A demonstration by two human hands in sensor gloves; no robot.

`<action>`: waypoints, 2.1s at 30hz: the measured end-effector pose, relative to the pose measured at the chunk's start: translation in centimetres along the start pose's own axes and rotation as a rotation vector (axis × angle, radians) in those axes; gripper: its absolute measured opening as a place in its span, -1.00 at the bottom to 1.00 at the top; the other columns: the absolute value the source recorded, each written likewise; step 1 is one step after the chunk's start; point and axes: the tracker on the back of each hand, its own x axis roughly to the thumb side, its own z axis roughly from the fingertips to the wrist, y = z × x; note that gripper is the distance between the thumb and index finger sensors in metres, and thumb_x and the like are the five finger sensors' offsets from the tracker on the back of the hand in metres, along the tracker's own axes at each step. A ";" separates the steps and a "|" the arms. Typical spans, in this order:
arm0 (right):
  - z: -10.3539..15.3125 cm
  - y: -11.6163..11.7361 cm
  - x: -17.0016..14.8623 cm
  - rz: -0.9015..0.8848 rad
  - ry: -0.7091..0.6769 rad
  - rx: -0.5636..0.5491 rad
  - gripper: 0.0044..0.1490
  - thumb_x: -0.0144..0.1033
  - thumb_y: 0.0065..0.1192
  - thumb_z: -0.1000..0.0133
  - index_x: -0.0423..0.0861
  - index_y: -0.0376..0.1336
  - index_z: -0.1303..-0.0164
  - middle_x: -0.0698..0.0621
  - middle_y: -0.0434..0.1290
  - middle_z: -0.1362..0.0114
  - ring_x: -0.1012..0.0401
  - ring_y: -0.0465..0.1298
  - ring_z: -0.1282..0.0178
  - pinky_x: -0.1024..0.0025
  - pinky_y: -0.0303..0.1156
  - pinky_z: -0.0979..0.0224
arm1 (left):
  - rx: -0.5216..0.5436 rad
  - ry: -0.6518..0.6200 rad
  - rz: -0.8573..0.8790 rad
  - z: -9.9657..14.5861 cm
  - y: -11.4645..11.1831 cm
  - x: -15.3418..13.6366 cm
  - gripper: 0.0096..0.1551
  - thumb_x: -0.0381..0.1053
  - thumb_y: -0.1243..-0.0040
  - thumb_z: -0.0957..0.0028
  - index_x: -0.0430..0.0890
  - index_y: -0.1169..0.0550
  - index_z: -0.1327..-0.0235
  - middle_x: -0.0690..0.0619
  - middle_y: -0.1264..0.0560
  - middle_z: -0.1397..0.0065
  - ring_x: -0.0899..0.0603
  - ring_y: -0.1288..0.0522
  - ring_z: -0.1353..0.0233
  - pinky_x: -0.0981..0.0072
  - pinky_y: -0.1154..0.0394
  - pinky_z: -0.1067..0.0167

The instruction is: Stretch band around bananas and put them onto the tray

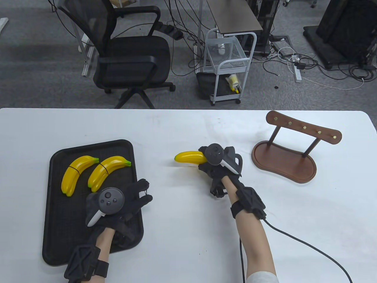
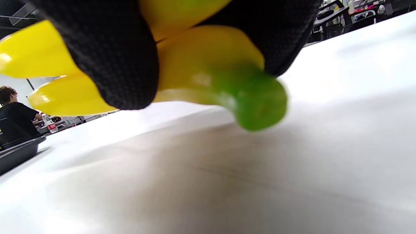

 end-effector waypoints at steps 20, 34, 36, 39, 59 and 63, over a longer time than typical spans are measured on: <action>7.1 -4.5 1.6 0.011 -0.069 -0.110 -0.09 -0.18 0.53 -0.03 -0.10 0.13 -0.54 -0.08 0.38 -0.54 -0.09 0.54 -0.33 0.03 0.53 -0.30 | -0.035 -0.033 0.052 -0.1 -0.9 1.3 -0.26 0.31 -0.17 -0.15 0.00 -0.37 -0.54 0.04 -0.49 -0.56 -0.20 -0.50 -0.55 -0.10 -0.36 -0.55; 11.3 -6.1 3.7 0.047 -0.151 -0.149 -0.09 -0.19 0.52 -0.03 -0.09 0.12 -0.54 -0.08 0.36 -0.55 -0.10 0.53 -0.35 0.02 0.53 -0.31 | -0.046 -0.036 0.104 -0.2 -1.1 1.7 -0.24 0.34 -0.11 -0.18 -0.05 -0.39 -0.54 0.00 -0.52 -0.53 -0.26 -0.54 -0.51 -0.13 -0.39 -0.51; 11.5 -6.0 4.1 0.048 -0.168 -0.149 -0.09 -0.19 0.52 -0.03 -0.09 0.12 -0.54 -0.08 0.36 -0.55 -0.10 0.53 -0.35 0.03 0.53 -0.31 | -0.047 -0.034 0.111 -0.2 -1.1 1.7 -0.24 0.34 -0.11 -0.19 -0.07 -0.40 -0.53 -0.01 -0.53 -0.52 -0.26 -0.56 -0.50 -0.14 -0.41 -0.50; 11.9 -5.6 4.5 0.023 -0.188 -0.152 -0.10 -0.19 0.52 -0.04 -0.09 0.13 -0.54 -0.08 0.36 -0.55 -0.10 0.53 -0.34 0.03 0.53 -0.31 | -0.053 -0.034 0.137 -0.3 -1.2 1.7 -0.24 0.34 -0.09 -0.20 -0.07 -0.40 -0.53 -0.02 -0.54 -0.51 -0.27 -0.57 -0.49 -0.15 -0.42 -0.49; 12.7 -3.3 7.1 0.053 -0.304 -0.115 -0.10 -0.18 0.51 -0.04 -0.08 0.11 -0.54 -0.06 0.35 -0.56 -0.09 0.52 -0.35 0.03 0.52 -0.32 | -0.189 -0.043 0.361 -0.9 -2.5 1.8 -0.07 0.42 -0.07 -0.21 -0.22 -0.37 -0.59 -0.12 -0.56 -0.50 -0.33 -0.59 -0.45 -0.22 -0.43 -0.43; 12.9 -2.8 7.7 0.067 -0.335 -0.105 -0.10 -0.18 0.51 -0.04 -0.08 0.11 -0.54 -0.06 0.35 -0.56 -0.09 0.52 -0.36 0.03 0.52 -0.33 | -0.222 -0.047 0.337 -1.0 -2.9 2.3 -0.04 0.42 -0.06 -0.21 -0.25 -0.36 -0.61 -0.13 -0.56 -0.50 -0.34 -0.59 -0.45 -0.23 -0.43 -0.43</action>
